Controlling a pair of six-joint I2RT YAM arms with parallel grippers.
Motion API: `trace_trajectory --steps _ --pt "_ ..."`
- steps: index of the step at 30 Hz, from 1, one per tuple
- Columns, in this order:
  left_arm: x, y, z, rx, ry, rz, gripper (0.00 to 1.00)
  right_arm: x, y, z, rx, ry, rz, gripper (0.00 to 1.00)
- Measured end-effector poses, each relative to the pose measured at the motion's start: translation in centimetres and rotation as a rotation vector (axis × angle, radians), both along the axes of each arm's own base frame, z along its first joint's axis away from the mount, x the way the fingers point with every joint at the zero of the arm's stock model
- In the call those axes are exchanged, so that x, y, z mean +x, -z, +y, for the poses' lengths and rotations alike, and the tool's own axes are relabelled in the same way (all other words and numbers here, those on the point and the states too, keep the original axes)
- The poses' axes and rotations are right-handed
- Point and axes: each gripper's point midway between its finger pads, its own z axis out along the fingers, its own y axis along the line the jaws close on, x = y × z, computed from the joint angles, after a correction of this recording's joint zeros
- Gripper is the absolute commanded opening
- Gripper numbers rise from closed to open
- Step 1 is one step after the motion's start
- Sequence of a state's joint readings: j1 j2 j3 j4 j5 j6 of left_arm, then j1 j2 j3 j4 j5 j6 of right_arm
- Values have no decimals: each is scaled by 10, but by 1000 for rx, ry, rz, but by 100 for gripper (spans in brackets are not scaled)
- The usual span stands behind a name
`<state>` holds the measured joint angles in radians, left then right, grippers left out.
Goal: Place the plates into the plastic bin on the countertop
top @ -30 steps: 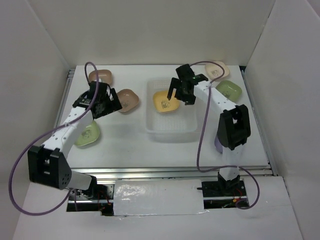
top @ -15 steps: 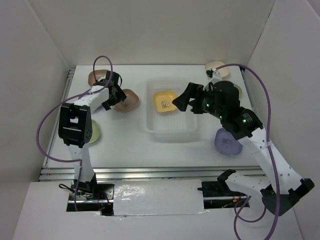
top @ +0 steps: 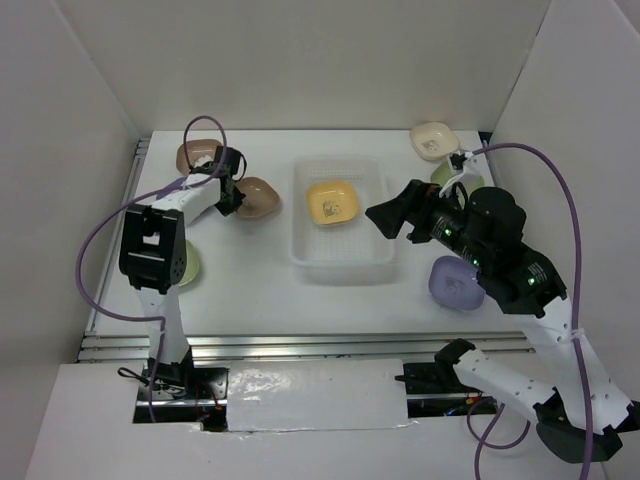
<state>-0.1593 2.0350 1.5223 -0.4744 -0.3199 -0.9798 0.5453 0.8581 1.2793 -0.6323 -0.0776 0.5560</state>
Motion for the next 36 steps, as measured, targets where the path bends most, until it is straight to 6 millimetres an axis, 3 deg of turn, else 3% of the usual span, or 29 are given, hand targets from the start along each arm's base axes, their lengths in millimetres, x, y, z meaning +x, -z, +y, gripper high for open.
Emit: trace_trajectory --steps 5,7,9,12,15,17,19,22,24,27,32,34,35,36 --pt "-24 -24 12 96 -21 38 0 3 3 -8 -13 47 5 100" --pt "-29 -48 14 142 -19 22 0 7 6 -14 -24 88 14 100" --pt "-26 -86 8 190 -1 -39 0 15 17 -26 -46 161 44 100" --pt "-24 -154 -23 197 68 -198 0 26 39 -51 -91 287 108 100" --pt "-41 -208 -64 143 191 -331 0 36 61 -79 -130 404 174 100" --pt "-51 -230 -91 87 284 -390 0 39 77 -94 -149 463 215 100" --pt "-53 -238 -113 37 366 -413 0 42 87 -109 -155 513 246 100" --pt "-43 -228 -153 -25 486 -396 0 45 103 -131 -157 587 291 100" --pt "-30 -210 -178 -56 547 -367 0 45 112 -141 -157 616 318 100" --pt "-18 -160 -208 -86 622 -273 0 44 130 -152 -160 641 367 100" --pt "-11 -96 -226 -92 652 -141 1 40 148 -160 -159 661 419 100" --pt "-12 -85 -224 -84 648 -110 14 38 149 -161 -159 663 422 100" --pt "-13 -82 -223 -80 646 -100 42 37 149 -161 -158 664 422 100" --pt "-14 -82 -222 -75 647 -97 64 37 148 -161 -157 663 419 100"
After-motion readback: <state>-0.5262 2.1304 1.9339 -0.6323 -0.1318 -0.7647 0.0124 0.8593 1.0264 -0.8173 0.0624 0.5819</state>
